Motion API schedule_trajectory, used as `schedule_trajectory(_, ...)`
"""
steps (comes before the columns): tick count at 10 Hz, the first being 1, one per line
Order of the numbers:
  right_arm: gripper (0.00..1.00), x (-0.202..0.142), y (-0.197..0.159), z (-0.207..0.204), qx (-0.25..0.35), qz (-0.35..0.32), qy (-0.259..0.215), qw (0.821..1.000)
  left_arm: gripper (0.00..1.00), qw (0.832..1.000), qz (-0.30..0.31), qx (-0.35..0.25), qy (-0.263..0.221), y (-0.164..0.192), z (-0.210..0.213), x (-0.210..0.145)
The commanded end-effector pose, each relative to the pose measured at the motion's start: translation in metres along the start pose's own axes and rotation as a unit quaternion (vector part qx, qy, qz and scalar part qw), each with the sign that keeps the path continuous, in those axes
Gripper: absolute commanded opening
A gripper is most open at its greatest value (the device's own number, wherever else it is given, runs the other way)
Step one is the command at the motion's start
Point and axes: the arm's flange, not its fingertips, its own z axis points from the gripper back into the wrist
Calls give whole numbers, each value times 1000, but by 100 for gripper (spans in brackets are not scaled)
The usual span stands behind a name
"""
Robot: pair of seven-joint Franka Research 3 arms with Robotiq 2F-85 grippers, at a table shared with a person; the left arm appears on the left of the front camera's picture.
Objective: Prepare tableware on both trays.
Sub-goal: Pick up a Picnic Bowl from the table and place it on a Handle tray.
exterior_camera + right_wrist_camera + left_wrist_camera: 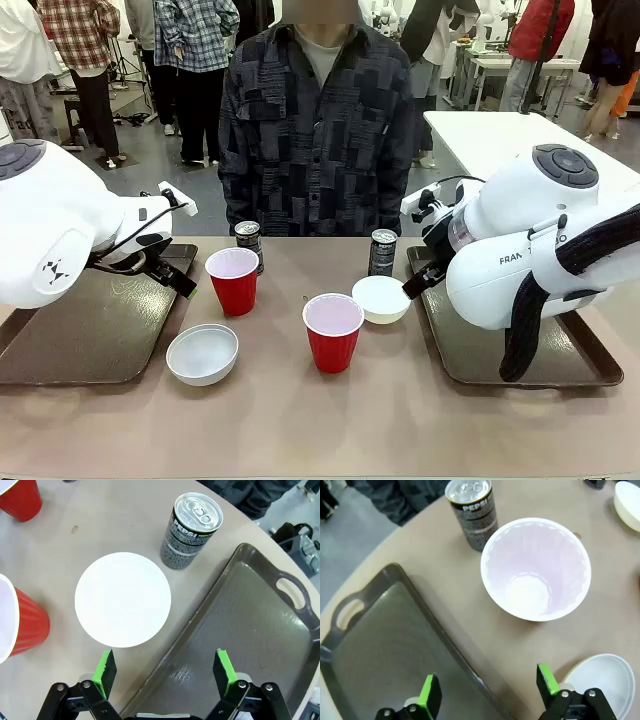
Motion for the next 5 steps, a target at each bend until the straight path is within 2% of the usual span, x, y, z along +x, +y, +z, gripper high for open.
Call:
schedule_trajectory(1,100,0,0,0,0,0,0,1000,100,1000,0,0,0,0,0,0)
schedule_trajectory(5,100,0,0,0,0,0,0,1000,100,1000,0,0,0,0,0,0)
